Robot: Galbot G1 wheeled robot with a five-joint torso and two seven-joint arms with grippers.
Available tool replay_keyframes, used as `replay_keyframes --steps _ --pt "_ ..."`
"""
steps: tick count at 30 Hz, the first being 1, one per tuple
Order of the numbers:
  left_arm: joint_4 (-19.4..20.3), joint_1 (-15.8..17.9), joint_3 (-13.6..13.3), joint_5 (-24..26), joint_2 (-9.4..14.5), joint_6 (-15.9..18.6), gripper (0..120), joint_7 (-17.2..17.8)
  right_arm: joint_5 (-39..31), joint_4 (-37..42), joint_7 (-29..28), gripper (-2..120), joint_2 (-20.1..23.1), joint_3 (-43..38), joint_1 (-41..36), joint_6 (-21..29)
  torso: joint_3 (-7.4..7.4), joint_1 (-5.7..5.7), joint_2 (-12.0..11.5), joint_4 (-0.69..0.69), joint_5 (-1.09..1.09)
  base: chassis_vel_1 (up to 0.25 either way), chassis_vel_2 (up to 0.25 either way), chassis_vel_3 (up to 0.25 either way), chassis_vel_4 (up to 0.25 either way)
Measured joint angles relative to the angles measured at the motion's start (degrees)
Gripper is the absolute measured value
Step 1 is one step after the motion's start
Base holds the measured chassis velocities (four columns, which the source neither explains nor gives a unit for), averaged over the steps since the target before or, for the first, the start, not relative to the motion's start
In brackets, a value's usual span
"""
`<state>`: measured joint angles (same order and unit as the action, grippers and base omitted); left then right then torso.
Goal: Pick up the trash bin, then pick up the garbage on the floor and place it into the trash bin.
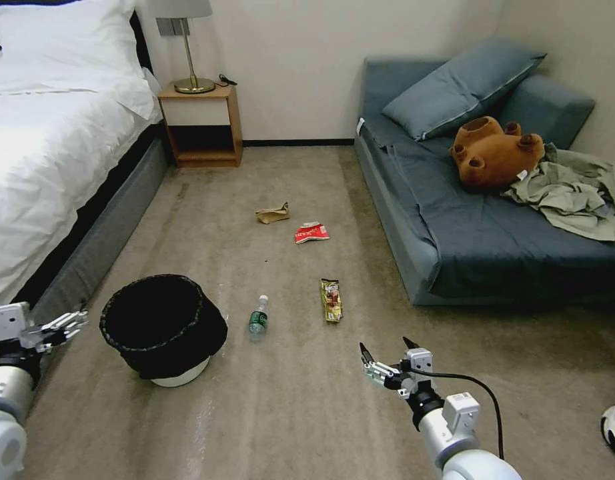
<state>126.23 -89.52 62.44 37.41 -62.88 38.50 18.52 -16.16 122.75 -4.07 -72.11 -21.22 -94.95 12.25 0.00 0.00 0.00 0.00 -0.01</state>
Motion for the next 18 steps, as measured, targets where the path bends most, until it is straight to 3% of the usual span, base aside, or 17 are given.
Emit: replay_keyframes --steps 4,11,18 --pt "-2.5 2.7 -0.9 3.4 2.6 2.1 99 2.2 1.0 -1.1 0.2 100 -0.3 0.3 0.0 -0.5 0.0 0.0 0.0 0.0 0.0 0.0 0.0 0.0 0.0" --pt "-6.7 5.7 -2.6 5.9 5.6 3.5 99 2.9 1.2 -2.2 0.2 100 -0.8 0.6 0.6 -0.6 0.0 0.0 0.0 0.0 0.01 0.0 0.0 0.0 0.0" --pt "-14.5 10.4 -8.2 4.3 9.0 2.6 99 0.9 1.4 -4.7 0.2 100 -1.6 1.1 1.8 -0.6 0.0 0.0 0.0 0.01 0.0 0.0 0.0 0.0 0.0"
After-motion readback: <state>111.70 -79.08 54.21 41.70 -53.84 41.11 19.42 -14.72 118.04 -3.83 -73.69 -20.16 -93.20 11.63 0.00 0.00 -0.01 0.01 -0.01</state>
